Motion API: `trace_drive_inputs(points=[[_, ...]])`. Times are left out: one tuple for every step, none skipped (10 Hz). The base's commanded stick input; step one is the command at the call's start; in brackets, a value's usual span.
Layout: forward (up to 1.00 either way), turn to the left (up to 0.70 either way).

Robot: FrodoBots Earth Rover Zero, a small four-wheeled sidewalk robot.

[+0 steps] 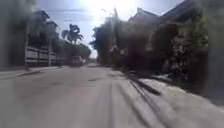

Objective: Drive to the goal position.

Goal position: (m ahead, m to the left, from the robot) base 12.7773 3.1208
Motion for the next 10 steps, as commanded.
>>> trace_drive_inputs(points=[[1.00, 0.00], [1.00, 0.00], [1.00, 0.00], [1.00, 0.00], [1.00, 0.00], [1.00, 0.00], [1.00, 0.00], [1.00, 0.00], [1.00, 0.00], [1.00, 0.00]])
